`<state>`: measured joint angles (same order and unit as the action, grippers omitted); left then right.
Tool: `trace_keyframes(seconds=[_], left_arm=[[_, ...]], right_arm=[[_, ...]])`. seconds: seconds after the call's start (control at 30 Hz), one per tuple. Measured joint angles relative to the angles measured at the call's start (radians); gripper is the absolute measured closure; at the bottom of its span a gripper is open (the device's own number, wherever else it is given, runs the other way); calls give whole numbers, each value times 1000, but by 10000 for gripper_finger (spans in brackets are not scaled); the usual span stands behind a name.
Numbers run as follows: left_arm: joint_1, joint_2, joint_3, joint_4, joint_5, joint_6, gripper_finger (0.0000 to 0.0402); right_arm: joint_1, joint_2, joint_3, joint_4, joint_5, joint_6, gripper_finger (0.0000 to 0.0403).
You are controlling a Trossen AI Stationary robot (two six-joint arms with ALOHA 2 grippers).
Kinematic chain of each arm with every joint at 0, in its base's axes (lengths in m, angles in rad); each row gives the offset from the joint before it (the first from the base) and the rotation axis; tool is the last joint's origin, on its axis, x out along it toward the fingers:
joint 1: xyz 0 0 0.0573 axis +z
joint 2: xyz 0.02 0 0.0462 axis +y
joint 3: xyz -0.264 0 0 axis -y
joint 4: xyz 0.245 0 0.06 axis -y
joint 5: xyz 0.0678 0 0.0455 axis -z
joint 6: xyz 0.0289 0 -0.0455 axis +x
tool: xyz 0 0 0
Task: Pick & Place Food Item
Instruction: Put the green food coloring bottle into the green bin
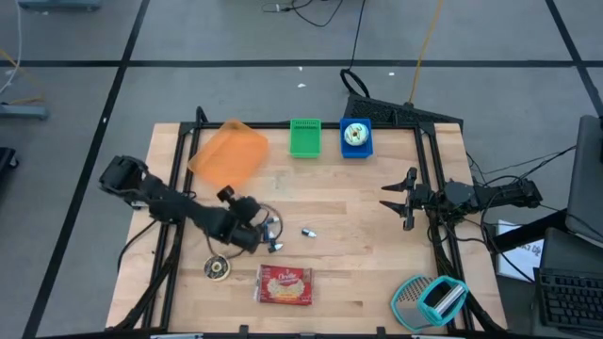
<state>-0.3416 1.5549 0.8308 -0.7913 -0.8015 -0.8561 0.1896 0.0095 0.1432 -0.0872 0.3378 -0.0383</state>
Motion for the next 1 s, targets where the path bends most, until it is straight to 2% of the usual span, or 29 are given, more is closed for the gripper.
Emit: trace_keyframes(seconds=[0.1, 0.27, 0.33, 0.47, 0.63, 0.8, 1.0], left_arm=[[110, -4, 60, -82, 188, 114, 325], [250, -1, 63, -48, 447, 385, 243], [285, 0, 63, -51, 494, 467, 214], [347, -1, 63, -86, 524, 611, 176], [423, -1, 31, -45, 585, 762, 171], [472, -1, 5, -23, 644, 808, 189], [479, -1, -43, -7, 699, 828, 211]], right_arm=[[0, 0, 0, 0, 0, 0, 216], [0, 0, 0, 0, 0, 0, 216], [0, 0, 0, 0, 0, 0, 216], [0, 0, 0, 0, 0, 0, 216], [0, 0, 0, 0, 0, 0, 216], [0, 0, 0, 0, 0, 0, 216], [0, 0, 0, 0, 0, 0, 216]])
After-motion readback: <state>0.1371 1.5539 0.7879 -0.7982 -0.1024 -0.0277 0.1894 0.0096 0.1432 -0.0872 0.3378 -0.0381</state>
